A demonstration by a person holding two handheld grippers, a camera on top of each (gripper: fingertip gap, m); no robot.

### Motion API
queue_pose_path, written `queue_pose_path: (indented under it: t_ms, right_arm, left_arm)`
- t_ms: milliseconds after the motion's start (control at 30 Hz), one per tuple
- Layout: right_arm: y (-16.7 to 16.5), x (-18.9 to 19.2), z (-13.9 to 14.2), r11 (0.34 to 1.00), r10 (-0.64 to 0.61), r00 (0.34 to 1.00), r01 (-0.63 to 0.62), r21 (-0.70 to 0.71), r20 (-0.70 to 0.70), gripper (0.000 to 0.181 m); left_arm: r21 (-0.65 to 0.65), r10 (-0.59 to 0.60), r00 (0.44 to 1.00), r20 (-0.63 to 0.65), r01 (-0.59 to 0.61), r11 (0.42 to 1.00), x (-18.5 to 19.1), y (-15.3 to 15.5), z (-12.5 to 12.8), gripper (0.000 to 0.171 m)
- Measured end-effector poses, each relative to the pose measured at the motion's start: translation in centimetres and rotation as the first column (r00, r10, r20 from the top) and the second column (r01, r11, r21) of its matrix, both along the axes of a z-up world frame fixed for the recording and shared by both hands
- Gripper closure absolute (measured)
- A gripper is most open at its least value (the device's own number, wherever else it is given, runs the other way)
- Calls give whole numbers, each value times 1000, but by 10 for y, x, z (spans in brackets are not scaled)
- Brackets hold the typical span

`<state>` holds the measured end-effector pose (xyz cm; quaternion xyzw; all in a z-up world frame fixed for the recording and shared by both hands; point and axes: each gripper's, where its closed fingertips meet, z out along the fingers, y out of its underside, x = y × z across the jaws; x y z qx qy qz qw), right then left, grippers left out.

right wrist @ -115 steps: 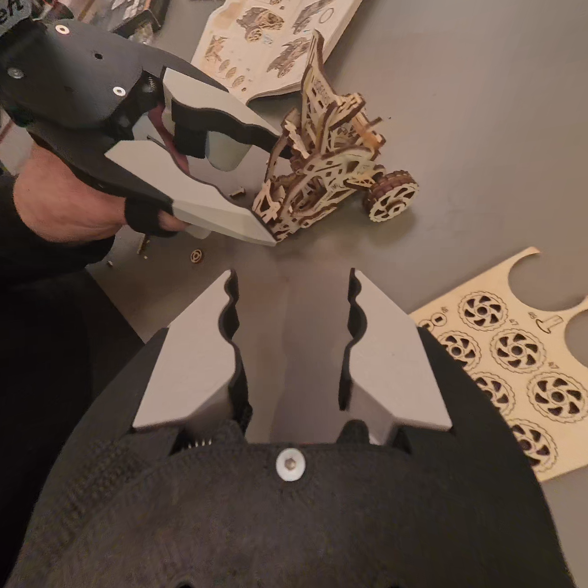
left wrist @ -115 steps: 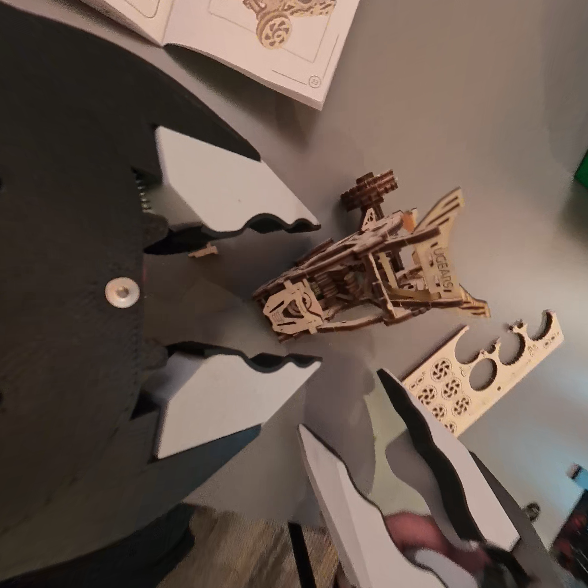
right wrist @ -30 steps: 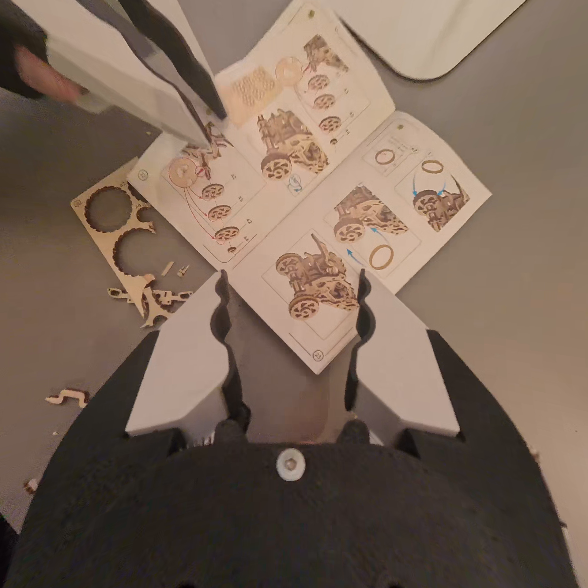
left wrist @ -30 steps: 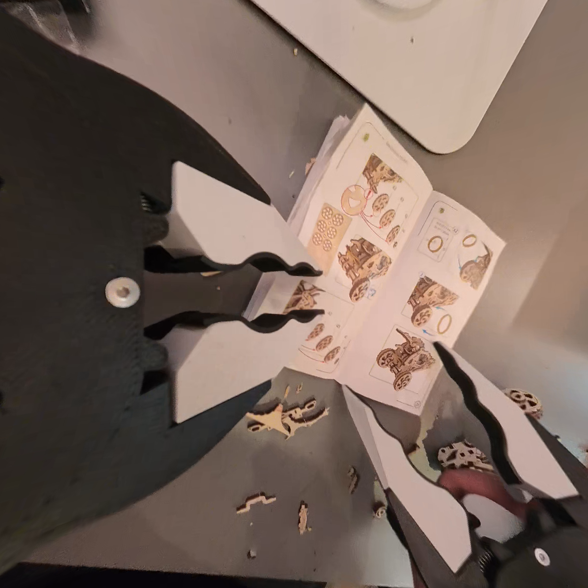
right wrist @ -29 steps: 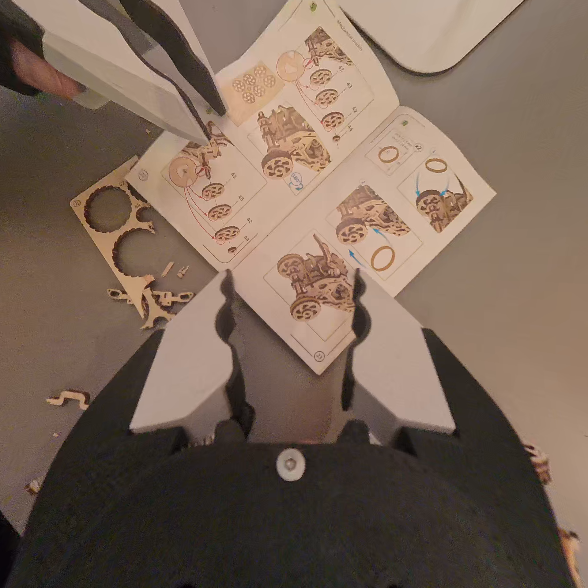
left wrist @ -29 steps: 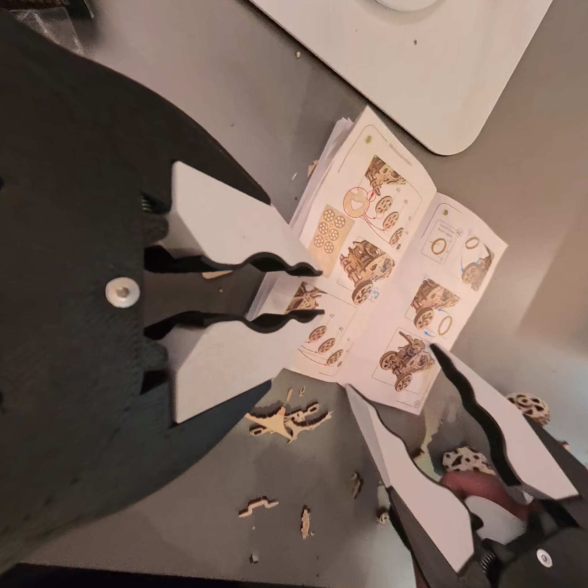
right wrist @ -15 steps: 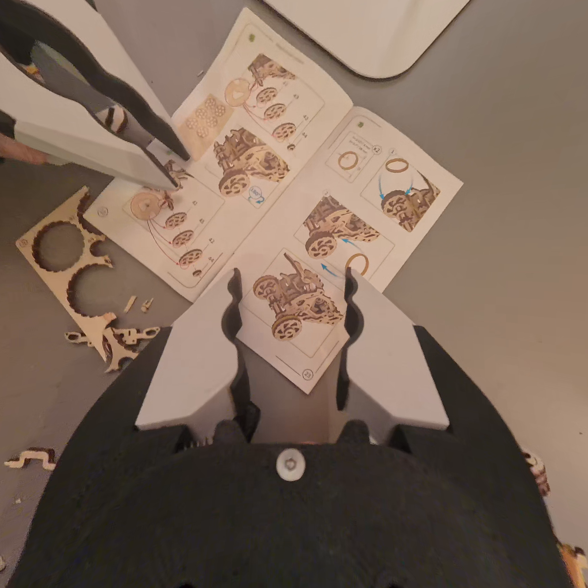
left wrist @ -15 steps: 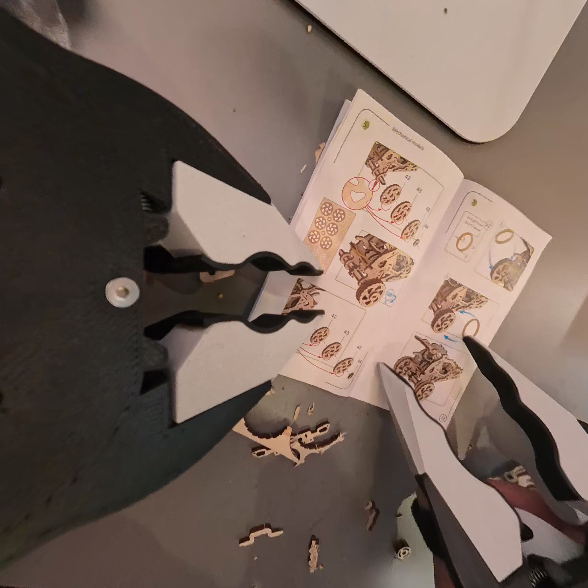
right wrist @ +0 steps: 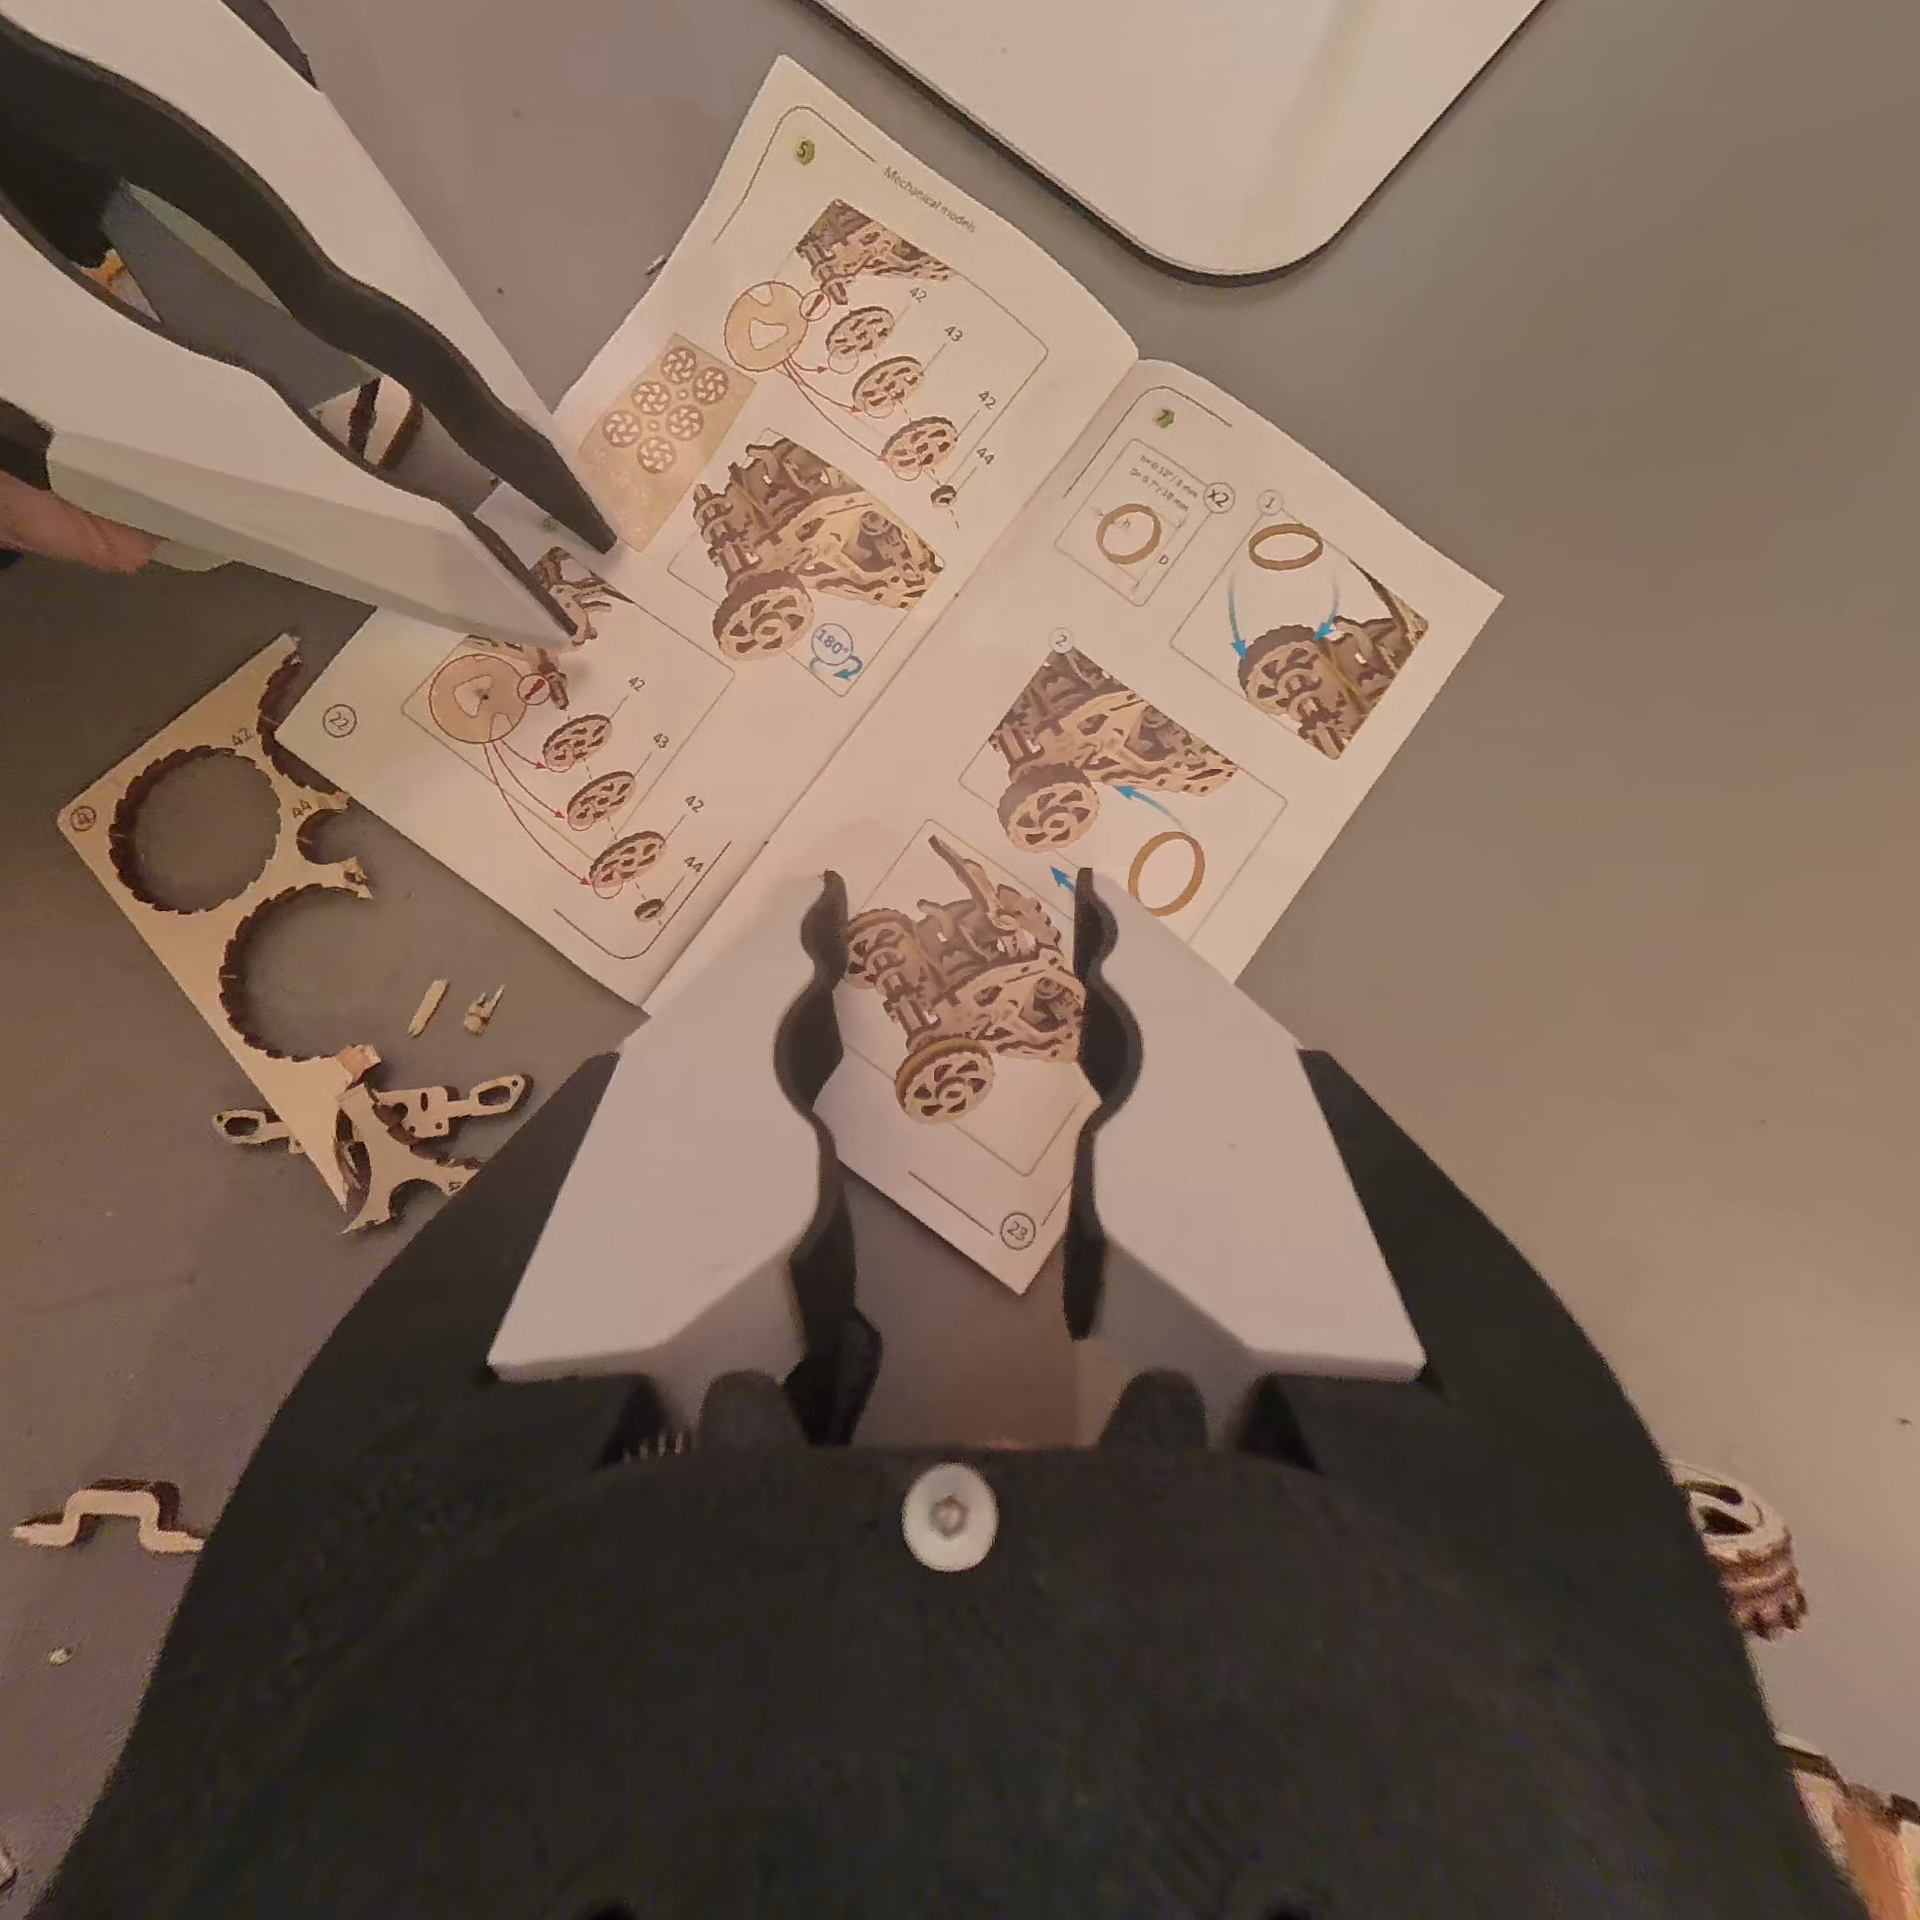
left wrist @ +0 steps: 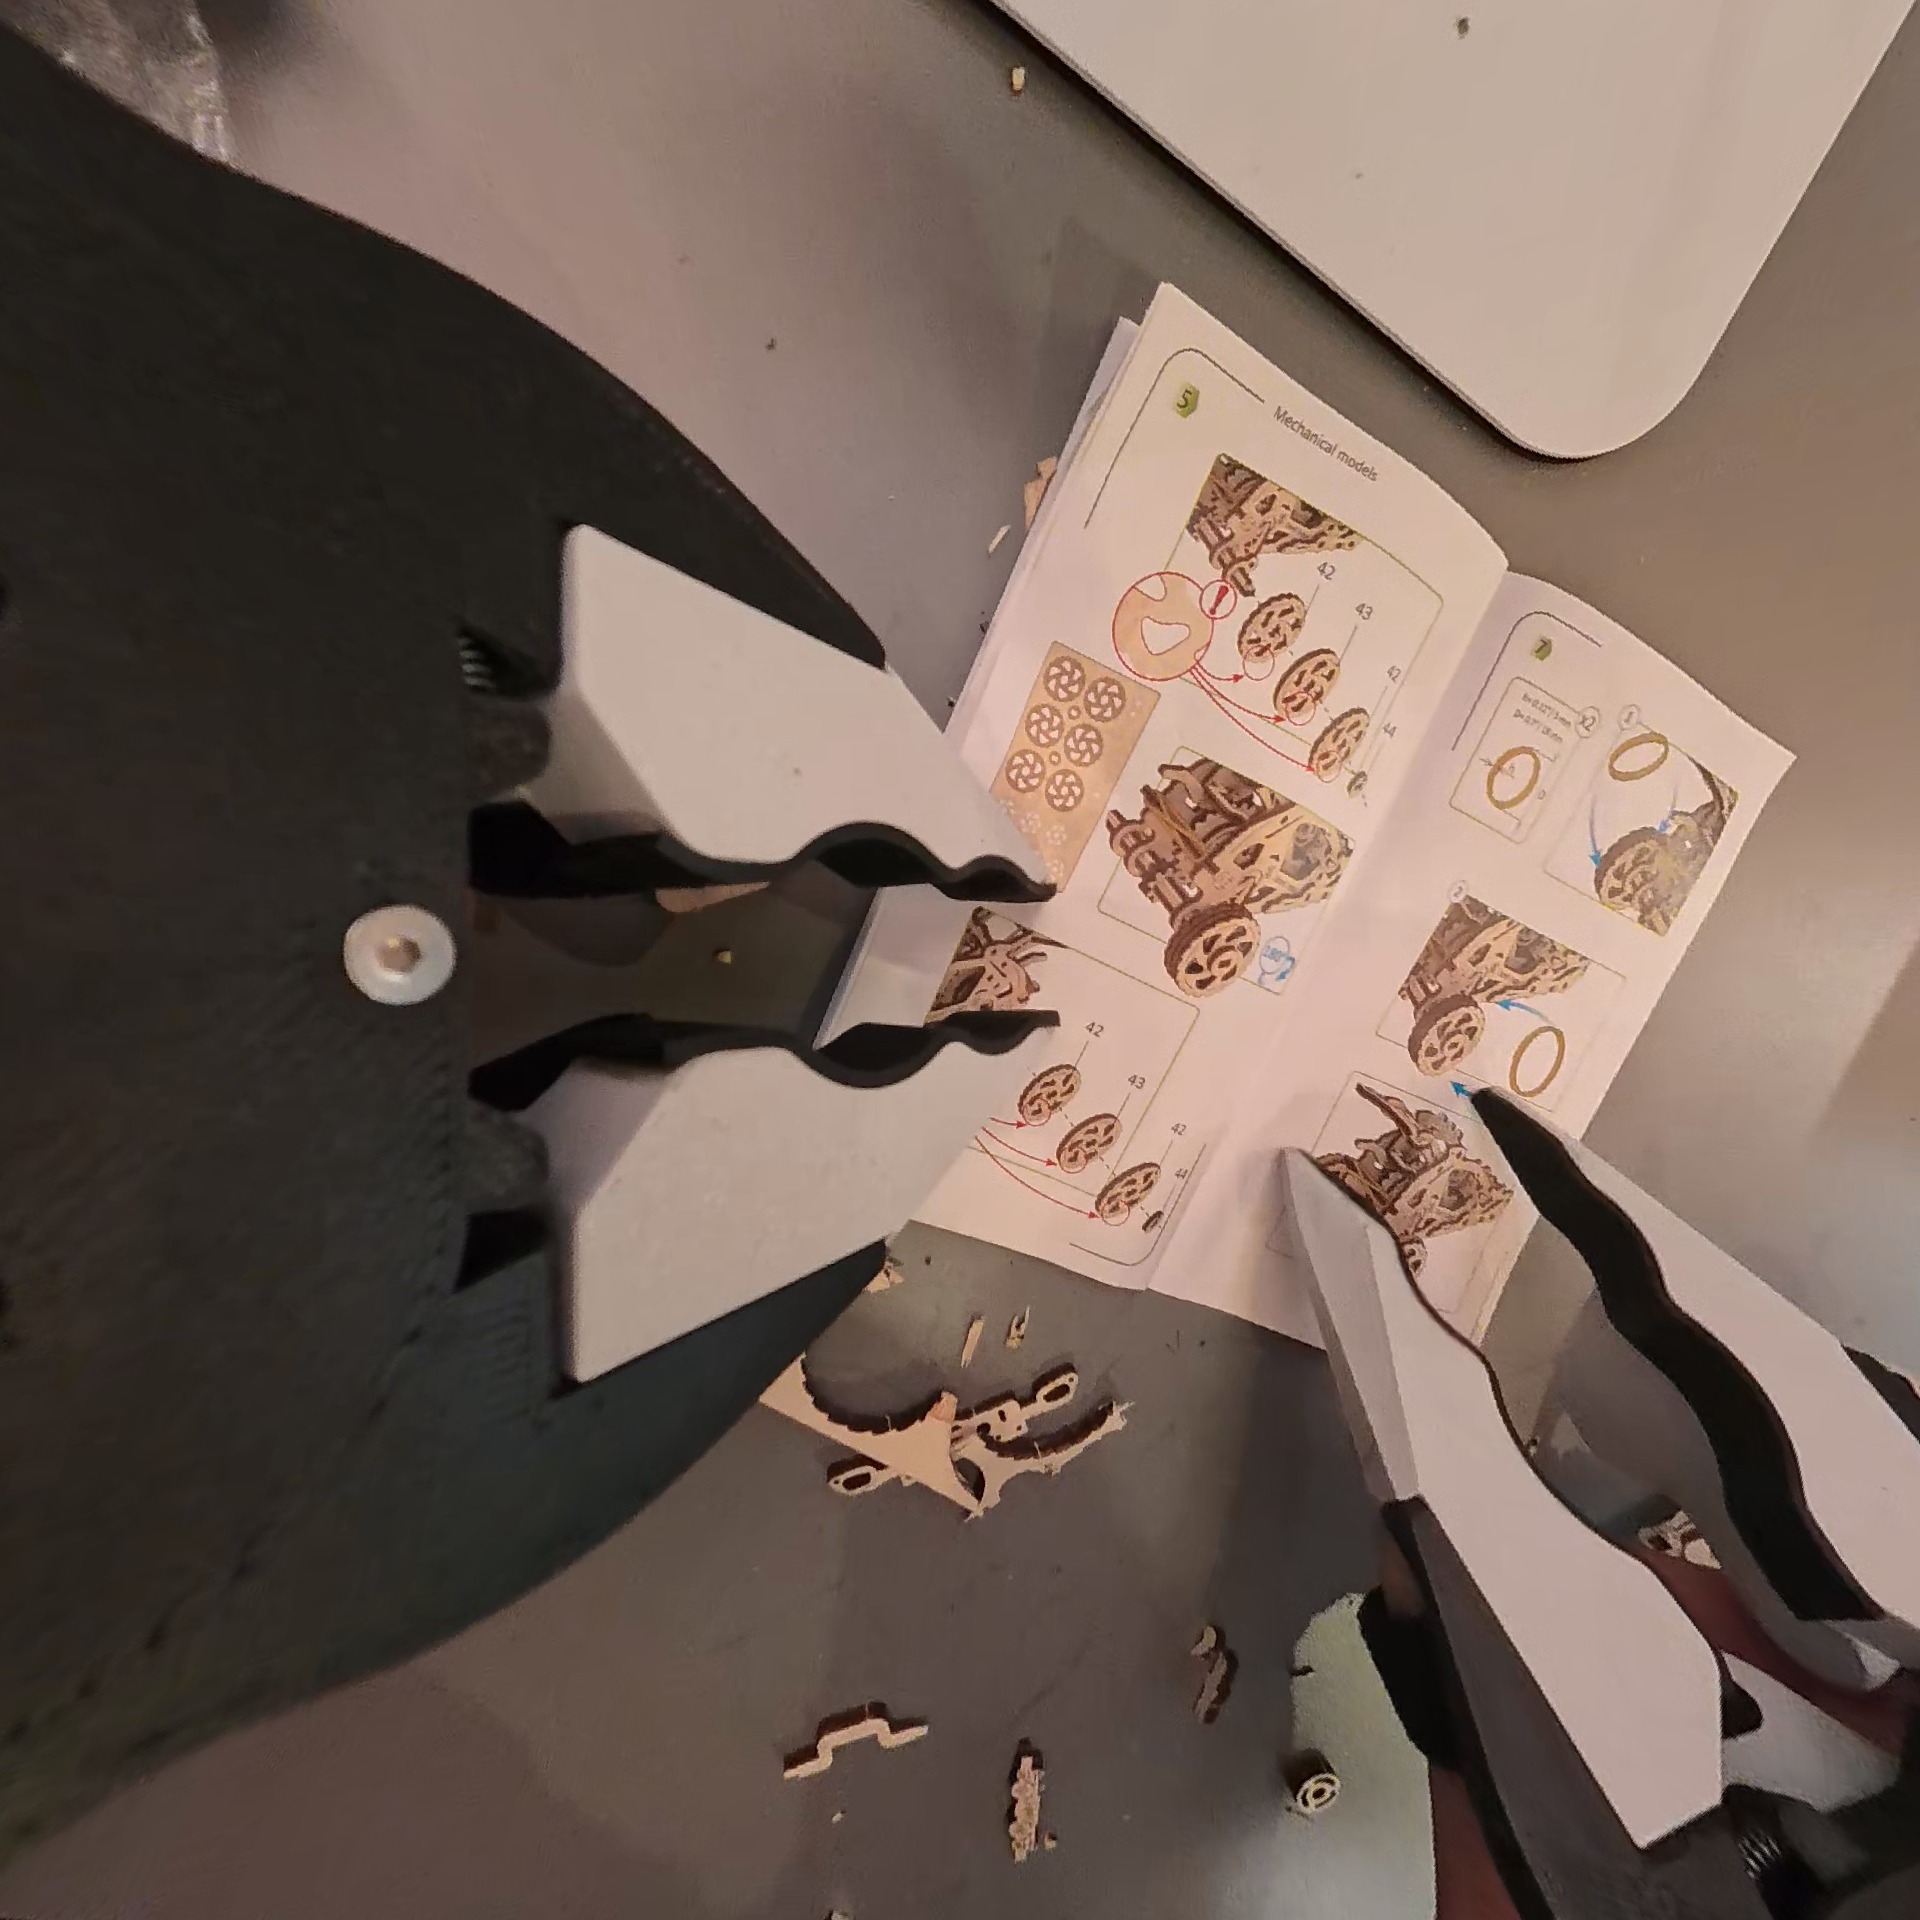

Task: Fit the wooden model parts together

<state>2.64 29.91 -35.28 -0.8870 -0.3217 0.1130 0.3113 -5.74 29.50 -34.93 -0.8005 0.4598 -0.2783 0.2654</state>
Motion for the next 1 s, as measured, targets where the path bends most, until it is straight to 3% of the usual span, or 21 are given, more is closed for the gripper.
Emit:
queue_pose_path:
  t_ms: [133,200,333,1000]
  right_arm:
    - [2,3,1,1000,-21,1000,21,-10,-18,145]
    - [4,7,4,998,-58,998,58,11,-23,123]
    - [2,11,2,999,-46,999,46,-1,19,112]
    - [-1,8,-1,999,-23,999,24,-36,27,131]
  left_arm:
    - [-9,-6,1000,4,6,1000,0,-1,0,158]
    - [-13,-13,1000,0,13,1000,-1,-3,-1,162]
    - [-23,-18,1000,-4,18,1000,-2,-4,-1,165]
    - [-36,-15,1000,4,15,999,-2,-4,-1,165]
